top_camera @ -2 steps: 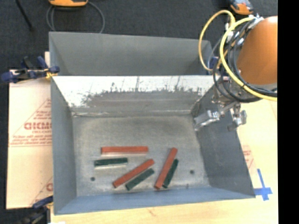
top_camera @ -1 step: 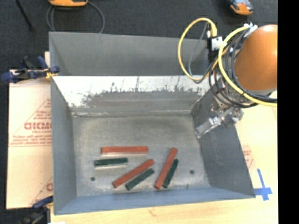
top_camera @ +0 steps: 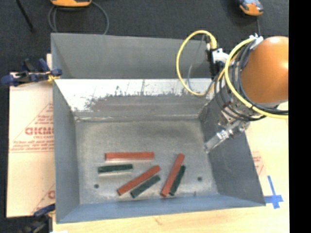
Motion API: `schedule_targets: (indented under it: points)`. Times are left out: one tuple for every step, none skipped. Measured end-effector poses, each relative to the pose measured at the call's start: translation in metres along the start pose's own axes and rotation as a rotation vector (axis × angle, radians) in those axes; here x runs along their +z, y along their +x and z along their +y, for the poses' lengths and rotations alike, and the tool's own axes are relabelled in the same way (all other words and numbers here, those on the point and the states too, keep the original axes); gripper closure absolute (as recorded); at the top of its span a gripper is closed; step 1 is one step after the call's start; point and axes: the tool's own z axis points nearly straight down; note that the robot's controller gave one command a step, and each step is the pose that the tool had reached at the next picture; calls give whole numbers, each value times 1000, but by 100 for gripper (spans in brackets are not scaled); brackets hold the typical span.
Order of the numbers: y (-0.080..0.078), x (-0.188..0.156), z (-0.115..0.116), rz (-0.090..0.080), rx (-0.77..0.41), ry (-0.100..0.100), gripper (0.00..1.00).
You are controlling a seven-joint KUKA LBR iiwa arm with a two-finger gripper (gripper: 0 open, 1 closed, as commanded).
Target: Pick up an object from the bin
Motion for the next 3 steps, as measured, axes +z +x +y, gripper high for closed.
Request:
schedule_targets:
  points:
    - [-8, -28, 21, 4, -233, 3, 0]
    - [10, 3, 9, 8, -480, 5, 0]
    - [30, -20, 58, 5, -738, 3, 100]
